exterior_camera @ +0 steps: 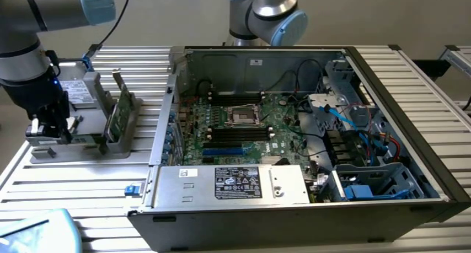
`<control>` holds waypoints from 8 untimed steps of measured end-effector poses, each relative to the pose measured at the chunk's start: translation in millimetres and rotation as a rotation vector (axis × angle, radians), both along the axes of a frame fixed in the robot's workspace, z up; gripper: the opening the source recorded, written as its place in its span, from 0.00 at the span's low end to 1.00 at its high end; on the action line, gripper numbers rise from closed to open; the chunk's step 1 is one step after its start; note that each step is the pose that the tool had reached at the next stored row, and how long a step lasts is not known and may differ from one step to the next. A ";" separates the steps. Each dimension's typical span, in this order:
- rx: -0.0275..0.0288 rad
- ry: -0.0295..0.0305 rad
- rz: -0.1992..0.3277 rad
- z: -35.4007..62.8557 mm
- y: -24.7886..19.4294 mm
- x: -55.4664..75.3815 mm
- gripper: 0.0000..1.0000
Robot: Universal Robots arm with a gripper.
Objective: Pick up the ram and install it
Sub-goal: 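Pick up the ram and move it above insertion slot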
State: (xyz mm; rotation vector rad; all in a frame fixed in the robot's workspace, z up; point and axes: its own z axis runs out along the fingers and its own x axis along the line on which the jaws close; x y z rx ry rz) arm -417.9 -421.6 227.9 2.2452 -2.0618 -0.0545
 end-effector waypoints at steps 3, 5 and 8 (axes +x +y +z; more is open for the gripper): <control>-0.0009 0.0001 0.000 5.8 0.2 0.1 0.14; -0.0013 0.0001 0.000 10.0 0.3 0.4 0.14; -0.0016 0.0004 0.000 16.4 0.5 2.0 0.14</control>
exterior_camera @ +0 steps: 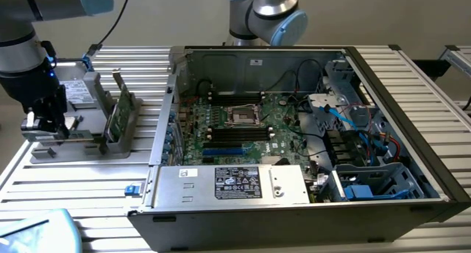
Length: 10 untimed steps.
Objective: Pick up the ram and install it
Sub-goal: 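Pick up the ram and move it above insertion slot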
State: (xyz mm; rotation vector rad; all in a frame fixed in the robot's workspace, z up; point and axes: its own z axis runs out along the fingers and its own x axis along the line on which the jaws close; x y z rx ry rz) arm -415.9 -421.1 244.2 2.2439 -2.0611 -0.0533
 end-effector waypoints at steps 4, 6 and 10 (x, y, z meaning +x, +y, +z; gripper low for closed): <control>-0.0006 0.0003 0.000 8.0 0.5 2.2 0.14; -0.0008 0.0006 0.000 14.6 0.4 3.9 0.14; -0.0009 0.0027 0.000 30.0 0.5 9.9 0.14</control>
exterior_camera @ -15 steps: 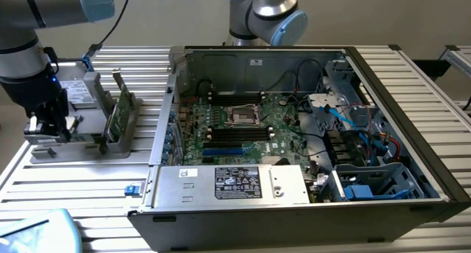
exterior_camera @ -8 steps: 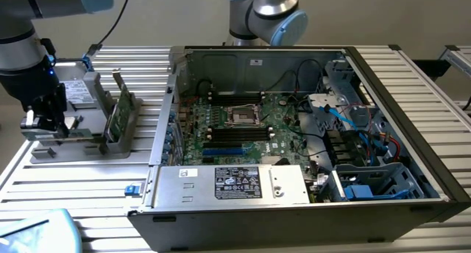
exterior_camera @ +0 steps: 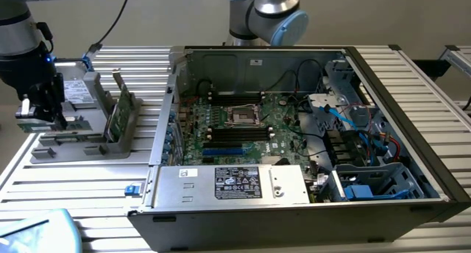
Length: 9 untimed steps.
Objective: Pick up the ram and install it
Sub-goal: 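Pick up the ram and move it above insertion slot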
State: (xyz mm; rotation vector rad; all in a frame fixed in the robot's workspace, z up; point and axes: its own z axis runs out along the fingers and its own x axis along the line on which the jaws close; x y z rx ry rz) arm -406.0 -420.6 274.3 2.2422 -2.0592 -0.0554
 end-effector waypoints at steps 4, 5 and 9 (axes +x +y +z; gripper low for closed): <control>0.0000 0.0020 0.000 10.0 0.0 8.6 0.14; 0.0000 0.0029 0.000 12.2 0.0 11.5 0.14; 0.0000 0.0096 0.000 21.8 0.0 24.1 0.14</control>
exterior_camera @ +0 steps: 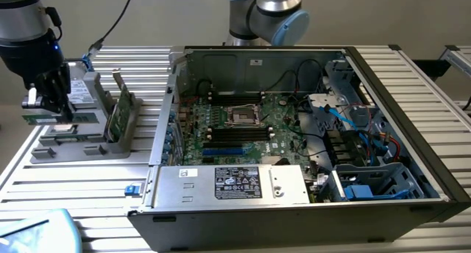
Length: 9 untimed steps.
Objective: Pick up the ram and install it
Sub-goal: 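Pick up the ram and move it above insertion slot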
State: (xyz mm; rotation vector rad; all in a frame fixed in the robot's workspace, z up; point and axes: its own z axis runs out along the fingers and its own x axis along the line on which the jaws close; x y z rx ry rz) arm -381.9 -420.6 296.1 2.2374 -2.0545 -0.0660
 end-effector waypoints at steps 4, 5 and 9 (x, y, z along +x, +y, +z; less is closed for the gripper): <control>0.0000 0.0076 0.000 11.7 0.0 10.5 0.14; 0.0000 0.0094 0.000 14.2 0.0 13.4 0.14; 0.0000 0.0173 0.000 22.7 0.0 26.2 0.14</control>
